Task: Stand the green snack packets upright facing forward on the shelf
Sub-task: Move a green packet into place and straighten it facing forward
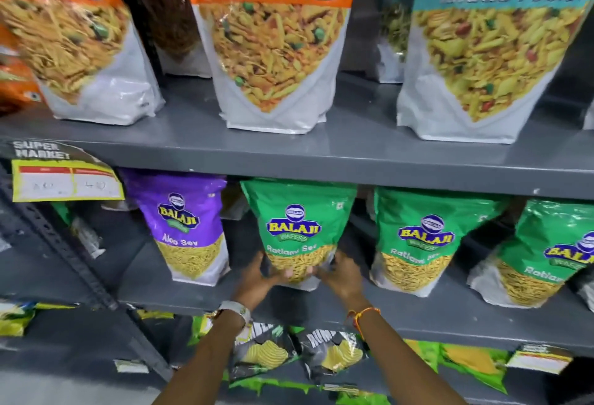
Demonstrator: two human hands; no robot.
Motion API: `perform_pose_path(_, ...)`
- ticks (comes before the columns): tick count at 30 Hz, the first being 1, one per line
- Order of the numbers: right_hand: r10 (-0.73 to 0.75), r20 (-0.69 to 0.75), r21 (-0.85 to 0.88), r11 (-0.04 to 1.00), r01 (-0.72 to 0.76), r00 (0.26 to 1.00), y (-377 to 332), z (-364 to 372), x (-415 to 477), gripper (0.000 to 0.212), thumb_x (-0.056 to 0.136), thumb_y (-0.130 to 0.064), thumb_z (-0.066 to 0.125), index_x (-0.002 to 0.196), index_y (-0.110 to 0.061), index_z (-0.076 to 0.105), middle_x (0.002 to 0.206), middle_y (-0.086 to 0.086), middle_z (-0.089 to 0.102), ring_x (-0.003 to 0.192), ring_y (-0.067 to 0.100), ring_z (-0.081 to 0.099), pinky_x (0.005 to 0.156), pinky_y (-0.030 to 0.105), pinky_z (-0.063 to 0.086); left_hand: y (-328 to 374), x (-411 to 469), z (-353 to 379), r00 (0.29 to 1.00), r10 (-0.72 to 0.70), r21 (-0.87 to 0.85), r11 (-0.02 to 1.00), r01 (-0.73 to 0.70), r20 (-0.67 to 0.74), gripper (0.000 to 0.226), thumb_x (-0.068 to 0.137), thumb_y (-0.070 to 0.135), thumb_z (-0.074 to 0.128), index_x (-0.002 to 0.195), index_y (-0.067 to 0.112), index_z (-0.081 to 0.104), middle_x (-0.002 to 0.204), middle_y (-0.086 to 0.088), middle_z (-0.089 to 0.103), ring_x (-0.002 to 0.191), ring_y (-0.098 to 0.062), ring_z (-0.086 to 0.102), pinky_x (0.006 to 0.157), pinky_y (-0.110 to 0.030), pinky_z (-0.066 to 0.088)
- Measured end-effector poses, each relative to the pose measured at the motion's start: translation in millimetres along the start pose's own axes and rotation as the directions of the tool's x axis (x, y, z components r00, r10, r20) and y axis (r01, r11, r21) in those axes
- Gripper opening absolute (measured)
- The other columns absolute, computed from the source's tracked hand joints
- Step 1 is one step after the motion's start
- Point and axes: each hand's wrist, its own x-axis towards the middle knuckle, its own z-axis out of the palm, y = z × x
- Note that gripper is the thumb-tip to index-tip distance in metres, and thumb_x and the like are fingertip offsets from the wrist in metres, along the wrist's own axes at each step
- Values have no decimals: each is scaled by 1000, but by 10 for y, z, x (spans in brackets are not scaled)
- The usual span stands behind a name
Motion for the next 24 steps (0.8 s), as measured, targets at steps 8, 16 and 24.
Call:
perform_pose_path(8, 37, -111, -18, 999, -40, 993, 86, 179, 197, 30, 66, -13, 79, 87, 2, 63, 90, 21, 72, 83, 30, 68, 73, 49, 56, 21, 110, -31, 992, 113, 159, 982, -104, -50, 82, 49, 48, 78, 114, 7, 47, 105, 1, 53, 96, -13, 50, 76, -25, 36)
perform_pose_path(16, 10, -61, 110, 994, -3, 998, 109, 126, 145, 30, 70, 2, 73, 98, -3, 63, 103, 15, 69, 81, 0, 66, 67, 6, 51, -52, 165, -41, 995, 93, 134, 987, -90, -17, 72, 50, 49, 79, 106, 17, 46, 112, -7, 62, 100, -22, 60, 74, -31, 45)
perform_pose_path(24, 54, -52, 115, 992, -48, 997, 93, 72, 101, 28, 67, -4, 77, 87, -19, 63, 96, 11, 72, 91, 24, 67, 85, 51, 55, -173, 164, -85, 996, 88, 162, 983, -86, -2, 59, 49, 55, 79, 94, 42, 43, 111, 0, 62, 100, -14, 62, 80, -45, 56)
